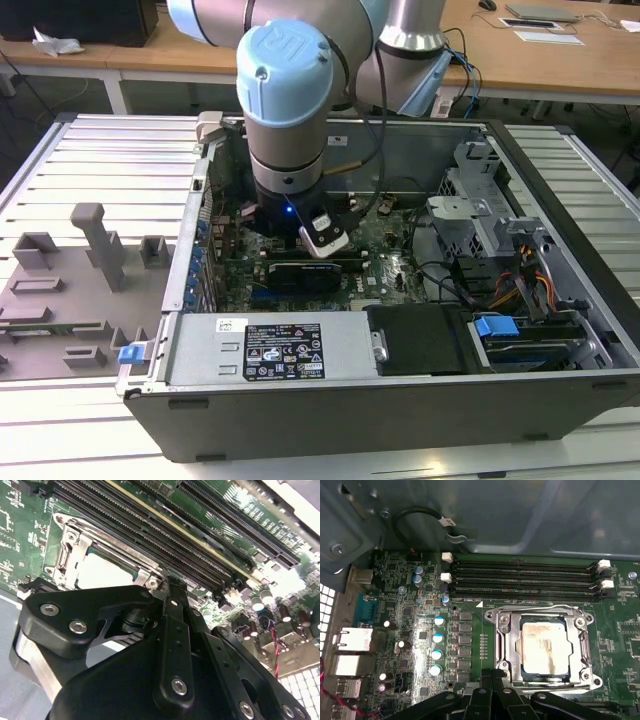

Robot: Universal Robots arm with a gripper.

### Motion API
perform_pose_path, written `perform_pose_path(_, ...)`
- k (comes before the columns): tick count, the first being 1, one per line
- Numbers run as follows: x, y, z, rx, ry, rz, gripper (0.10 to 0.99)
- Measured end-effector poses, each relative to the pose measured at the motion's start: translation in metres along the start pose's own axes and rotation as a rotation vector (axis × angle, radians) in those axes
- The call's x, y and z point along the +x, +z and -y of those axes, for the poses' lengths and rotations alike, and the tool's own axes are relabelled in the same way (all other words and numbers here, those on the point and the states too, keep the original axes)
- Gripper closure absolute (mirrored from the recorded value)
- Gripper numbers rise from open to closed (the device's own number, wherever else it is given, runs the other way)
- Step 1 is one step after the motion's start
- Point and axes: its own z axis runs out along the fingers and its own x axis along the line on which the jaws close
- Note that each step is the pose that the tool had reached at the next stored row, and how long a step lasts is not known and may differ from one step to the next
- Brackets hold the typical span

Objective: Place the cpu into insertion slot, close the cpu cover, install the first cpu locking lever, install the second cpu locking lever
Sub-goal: 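Install the second cpu locking lever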

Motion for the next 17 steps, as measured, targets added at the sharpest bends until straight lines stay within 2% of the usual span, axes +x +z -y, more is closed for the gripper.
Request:
perform_pose_path(3,0.0001,0.0012,0.0003,-0.003,0.000,-0.0004,0.980)
perform_pose_path(7,-0.0001,-0.0004,-0.0001,-0.001,0.000,-0.0007,0.980)
perform_pose_path(10,-0.0004,-0.0074,-0.0028,0.009,0.000,-0.0010,0.980)
perform_pose_path(12,-0.0008,-0.0123,-0.0057,0.024,0.000,-0.0010,0.980)
perform_pose_path(14,-0.0011,-0.0172,-0.0076,0.047,0.001,-0.0011,0.980)
perform_pose_path(15,-0.0013,-0.0192,-0.0083,0.062,0.002,-0.0012,0.980)
perform_pose_path(17,-0.0029,-0.0210,-0.0088,0.085,0.006,-0.0006,0.980)
